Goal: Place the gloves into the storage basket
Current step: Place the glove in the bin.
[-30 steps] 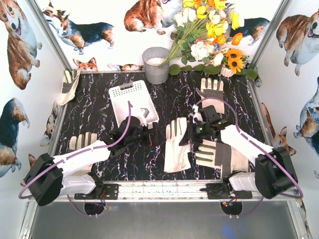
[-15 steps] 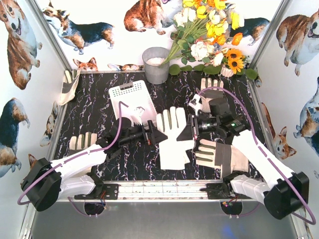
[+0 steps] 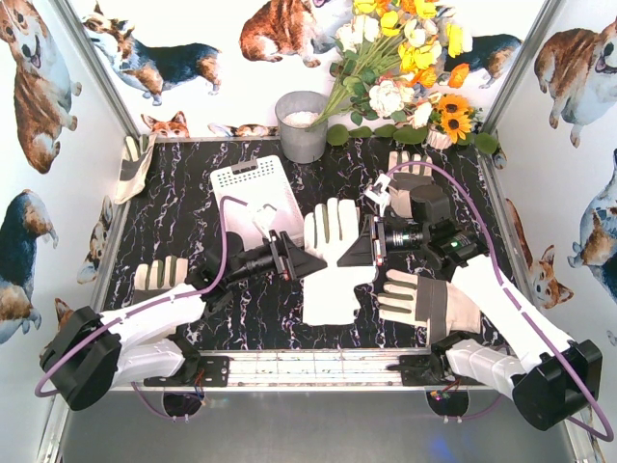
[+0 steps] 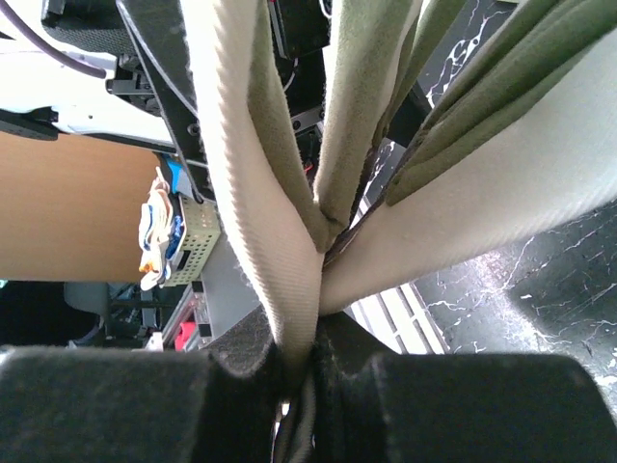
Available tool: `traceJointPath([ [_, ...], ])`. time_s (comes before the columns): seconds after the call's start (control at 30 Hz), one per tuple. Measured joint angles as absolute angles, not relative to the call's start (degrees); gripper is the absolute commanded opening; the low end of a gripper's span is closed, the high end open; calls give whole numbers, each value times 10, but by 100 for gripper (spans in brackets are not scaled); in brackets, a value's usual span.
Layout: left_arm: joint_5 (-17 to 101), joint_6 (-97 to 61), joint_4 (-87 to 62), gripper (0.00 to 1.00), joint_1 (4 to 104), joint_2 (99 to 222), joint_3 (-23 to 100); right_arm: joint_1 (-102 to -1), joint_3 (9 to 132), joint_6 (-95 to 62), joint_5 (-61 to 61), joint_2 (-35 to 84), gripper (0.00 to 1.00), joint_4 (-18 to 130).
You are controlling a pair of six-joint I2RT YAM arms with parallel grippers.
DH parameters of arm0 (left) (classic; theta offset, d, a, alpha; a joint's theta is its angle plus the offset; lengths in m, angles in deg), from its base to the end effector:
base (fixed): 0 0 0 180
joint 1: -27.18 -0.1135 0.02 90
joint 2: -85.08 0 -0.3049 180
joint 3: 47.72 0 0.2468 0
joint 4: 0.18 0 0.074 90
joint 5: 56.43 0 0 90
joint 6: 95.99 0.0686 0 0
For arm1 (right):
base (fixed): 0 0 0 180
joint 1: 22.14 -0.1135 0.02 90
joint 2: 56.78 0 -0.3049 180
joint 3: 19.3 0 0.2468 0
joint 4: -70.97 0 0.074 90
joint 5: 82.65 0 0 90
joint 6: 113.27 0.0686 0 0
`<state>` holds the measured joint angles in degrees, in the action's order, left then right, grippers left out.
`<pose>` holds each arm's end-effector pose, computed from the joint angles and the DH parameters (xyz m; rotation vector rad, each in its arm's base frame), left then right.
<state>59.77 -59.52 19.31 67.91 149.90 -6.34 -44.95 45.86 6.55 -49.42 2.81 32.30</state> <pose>0.1712 -0.1873 0.2819 0.1943 1.8952 -1.5682 0.1665 0.1323 0.3395 -0.5023 2.2083 1.5748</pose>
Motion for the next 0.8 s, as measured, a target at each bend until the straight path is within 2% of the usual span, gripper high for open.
traceJointPath([
  [0.27, 576, -623, 233, 41, 678, 1489, -98, -450, 459, 71, -496, 28, 0, 332],
  [0.37, 560, -628, 236, 32, 678, 1473, -106, -450, 459, 67, -494, 29, 0, 331],
  [0.8, 522, -630, 240, 10, 678, 1438, -125, -450, 456, 51, -462, 37, 0, 320],
])
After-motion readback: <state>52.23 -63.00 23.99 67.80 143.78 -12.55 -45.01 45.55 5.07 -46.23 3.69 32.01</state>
